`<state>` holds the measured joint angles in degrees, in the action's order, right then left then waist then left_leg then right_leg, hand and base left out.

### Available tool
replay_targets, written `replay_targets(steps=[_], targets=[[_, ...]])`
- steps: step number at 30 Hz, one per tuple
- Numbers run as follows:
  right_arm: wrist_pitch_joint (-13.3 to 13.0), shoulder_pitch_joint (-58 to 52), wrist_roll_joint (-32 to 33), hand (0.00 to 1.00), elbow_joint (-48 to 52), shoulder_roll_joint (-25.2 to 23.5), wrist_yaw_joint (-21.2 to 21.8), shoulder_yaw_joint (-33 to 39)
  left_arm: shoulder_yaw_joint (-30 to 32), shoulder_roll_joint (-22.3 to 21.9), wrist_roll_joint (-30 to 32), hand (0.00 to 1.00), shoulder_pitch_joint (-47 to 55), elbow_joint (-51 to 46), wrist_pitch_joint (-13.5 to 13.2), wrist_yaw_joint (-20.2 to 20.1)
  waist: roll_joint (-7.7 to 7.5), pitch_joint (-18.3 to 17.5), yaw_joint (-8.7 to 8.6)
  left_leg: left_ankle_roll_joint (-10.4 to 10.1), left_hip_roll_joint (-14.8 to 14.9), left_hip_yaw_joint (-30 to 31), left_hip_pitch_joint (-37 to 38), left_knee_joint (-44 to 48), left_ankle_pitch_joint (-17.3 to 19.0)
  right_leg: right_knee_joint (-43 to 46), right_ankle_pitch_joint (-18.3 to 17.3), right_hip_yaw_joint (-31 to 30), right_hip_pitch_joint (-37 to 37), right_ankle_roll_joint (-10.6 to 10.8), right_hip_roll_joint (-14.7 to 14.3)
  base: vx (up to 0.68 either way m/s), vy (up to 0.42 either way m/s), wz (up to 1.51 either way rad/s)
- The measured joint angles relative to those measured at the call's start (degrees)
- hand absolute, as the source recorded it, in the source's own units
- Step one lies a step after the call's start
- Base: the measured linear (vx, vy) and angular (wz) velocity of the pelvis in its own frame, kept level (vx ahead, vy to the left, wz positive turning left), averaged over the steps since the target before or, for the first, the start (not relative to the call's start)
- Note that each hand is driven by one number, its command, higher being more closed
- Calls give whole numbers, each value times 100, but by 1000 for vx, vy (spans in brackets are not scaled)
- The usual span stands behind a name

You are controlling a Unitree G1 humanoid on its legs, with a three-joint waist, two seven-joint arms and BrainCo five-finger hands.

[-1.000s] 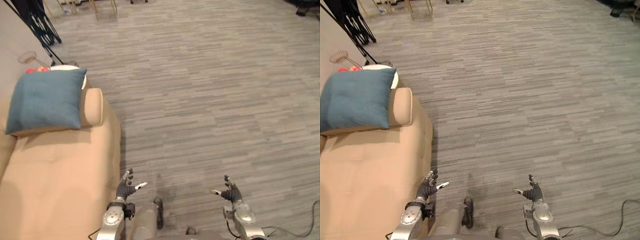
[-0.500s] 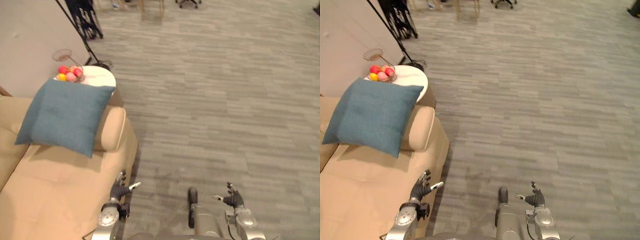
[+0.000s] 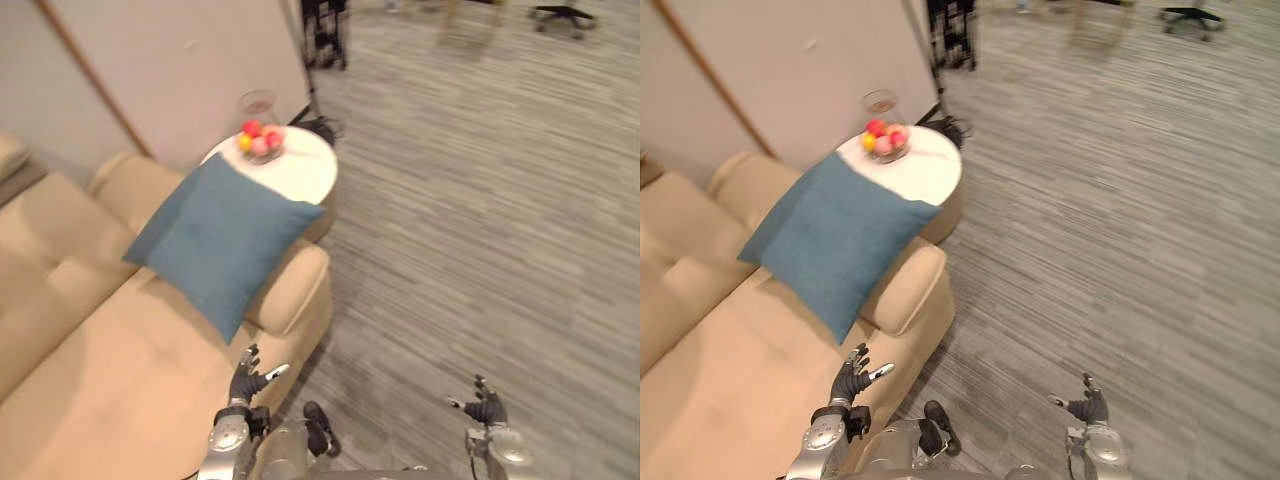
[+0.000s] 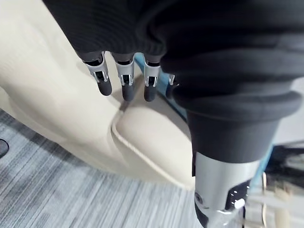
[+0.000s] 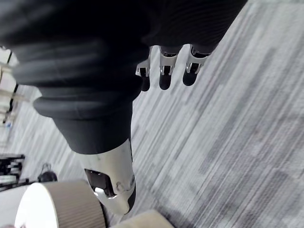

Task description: Pick up cushions and gather them together orderly.

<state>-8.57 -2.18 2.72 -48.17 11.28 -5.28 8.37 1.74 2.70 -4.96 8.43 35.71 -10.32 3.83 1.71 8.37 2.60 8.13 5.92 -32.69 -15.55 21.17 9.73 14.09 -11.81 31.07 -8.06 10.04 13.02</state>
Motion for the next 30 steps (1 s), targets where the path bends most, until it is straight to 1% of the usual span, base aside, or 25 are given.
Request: replay_targets(steps=[1, 2, 3, 4, 5, 6, 7, 8, 9, 10, 11, 12, 13, 14, 15, 16, 18, 19, 21, 23, 25, 26, 27, 30], targets=[[-3, 71, -1, 0, 1, 30, 4, 21, -5, -32, -1, 0, 74, 18, 8, -6, 6, -4, -4, 35, -192, 169, 170, -40, 110, 955, 10, -47, 173, 15, 325, 478, 224, 110], [-8, 71, -4, 0, 17, 34, 10, 27, -5, -27, -1, 0, 127, 50, 10, -7, -6, -5, -15, 42, -311, 294, 301, -76, 154, 1635, 115, -162, 321, 60, 535, 413, 229, 99], [-9, 50, -4, 0, 16, 31, 20, 28, -2, 2, -4, 0, 168, 91, 17, -5, -30, -16, -36, 29, -486, 572, 495, -143, 235, 2723, 395, -476, 667, 16, 803, 349, 138, 139], [-7, -5, -7, 0, 14, 9, 31, 27, -8, 78, -3, 0, 178, 91, 59, -3, -35, -18, -81, 25, -637, 989, 736, -196, 293, 3804, 147, -973, 1140, -78, 771, 445, 104, 159], [-6, -37, -7, 0, 14, 0, 38, 18, -13, 86, -2, 0, 178, 89, 61, -3, -36, -17, -106, 24, -701, 1203, 883, -278, 289, 4024, 4, -1156, 1338, -135, 688, 453, 65, 167], [-8, -51, -7, 0, 15, -17, 44, 1, -5, 96, -3, 0, 178, 88, 60, 3, -32, -17, -152, 23, -751, 1427, 1065, -347, 288, 4030, -143, -1284, 1551, -179, 555, 518, 19, 151], [-8, -52, 0, 0, 19, -30, 46, 0, -10, 159, -4, 0, 173, 87, 58, 0, -17, -10, -165, 11, -781, 1721, 1288, -417, 287, 3632, -296, -1504, 1828, -230, 302, 416, -2, 152], [-10, -53, 1, 0, 20, -26, 47, 3, -9, 175, -5, 0, 145, 84, 48, 2, -3, -7, -168, -51, -783, 1972, 1410, -456, 317, 3103, -339, -1746, 2032, -261, 64, 398, -25, 128], [-12, -57, 3, 0, 22, -27, 45, 8, -11, 182, -5, 0, 118, 84, 46, 1, 5, -3, -171, -113, -782, 2151, 1464, -459, 351, 2767, -338, -1961, 2135, -262, -97, 366, -109, 140], [-12, -139, 9, 0, 46, -38, 44, 19, -24, 189, -10, 0, 23, 89, 44, 1, -4, 2, -183, -238, -785, 2546, 1551, -441, 421, 1925, -311, -2613, 2269, -239, -484, 428, -186, 159], [-11, -240, 30, 0, 80, -70, 45, 68, -88, 191, -17, 0, -53, 93, 43, 2, -22, -2, -185, -339, -792, 2873, 1604, -401, 479, 1323, -207, -3185, 2312, -194, -732, 429, -215, 171], [-10, -303, 79, 0, 108, -111, 43, 117, -144, 201, -19, 0, -75, 89, 38, -2, -55, -6, -185, -409, -801, 3016, 1640, -380, 518, 1000, -68, -3464, 2309, -164, -819, 355, -237, 173], [-11, -516, 163, 0, 223, -245, 35, 201, -175, 217, -16, 0, -91, 85, -1, -3, -221, -2, -192, -610, -872, 3226, 1684, -226, 634, 350, 549, -3789, 2251, -201, -819, 289, -216, 139], [-12, -587, 186, 0, 262, -326, 34, 241, -175, 242, -15, 0, -89, 76, -8, -2, -356, 4, -187, -701, -941, 3269, 1723, -168, 689, 194, 977, -3795, 2227, -243, -737, 324, -312, 153], [0, -646, 215, 0, 268, -347, 23, 329, -154, 177, -12, 0, -98, 128, 16, 6, -338, 54, -176, -846, -792, 3354, 1702, -13, 848, 500, 1074, -3539, 2215, -334, -726, 275, -299, 121], [-7, -701, 243, 0, 451, -405, 16, 463, -223, 117, -7, 0, -35, 43, -10, -16, -224, -34, -170, -936, -582, 3341, 1658, 18, 861, 454, 945, -3302, 2123, -419, -794, 264, -279, 103], [-37, -698, 242, 0, 703, -410, 20, 571, -216, 21, -8, 0, -71, 33, -12, -9, -133, -61, -176, -973, -375, 3339, 1633, -135, 847, 376, 903, -3021, 2083, -491, -877, 220, -229, 69], [-69, -706, 242, 0, 766, -411, 17, 698, -216, 14, -9, 0, -80, 32, -12, -10, -92, -87, -173, -1046, -284, 3333, 1656, -278, 800, 345, 878, -2880, 2047, -538, -907, 159, -225, 54], [-104, -793, 243, 0, 820, -400, 0, 948, -215, 15, -10, 0, -95, 29, -12, -10, -119, -82, -183, -1129, -202, 3307, 1717, -452, 721, 211, 880, -2729, 1917, -558, -913, 70, -130, 43], [-113, -947, 241, 0, 949, -390, -5, 1135, -206, 40, -14, 0, -80, -23, -12, -9, -149, -99, -185, -1160, -170, 3253, 1727, -582, 640, 37, 915, -2625, 1783, -609, -913, 12, -71, 28], [-113, -1118, 211, 0, 1224, -365, -5, 1167, -201, 166, -14, 0, -58, -67, -13, -8, -189, -127, -183, -1093, -144, 3227, 1714, -745, 583, -201, 1029, -2611, 1732, -640, -954, -12, -16, 3], [-110, -1137, 196, 0, 1295, -365, -5, 1167, -202, 218, -13, 0, -60, -67, -13, -8, -209, -139, -185, -1099, -144, 3220, 1700, -781, 559, -264, 1069, -2621, 1735, -661, -963, -34, -22, -9], [-109, -1143, 114, 0, 1517, -361, -7, 1167, -200, 351, -12, 0, -63, -67, -13, -5, -267, -176, -190, -1119, -143, 3181, 1687, -907, 485, -443, 1177, -2655, 1735, -664, -987, -19, -17, -10], [-112, -1143, -26, 0, 1962, -267, -37, 1168, -203, 548, -11, 0, -104, -66, -13, 4, -328, -211, -239, -1118, -148, 3120, 1630, -1104, 350, -740, 1374, -2681, 1752, -695, -1014, -21, -22, -7]])
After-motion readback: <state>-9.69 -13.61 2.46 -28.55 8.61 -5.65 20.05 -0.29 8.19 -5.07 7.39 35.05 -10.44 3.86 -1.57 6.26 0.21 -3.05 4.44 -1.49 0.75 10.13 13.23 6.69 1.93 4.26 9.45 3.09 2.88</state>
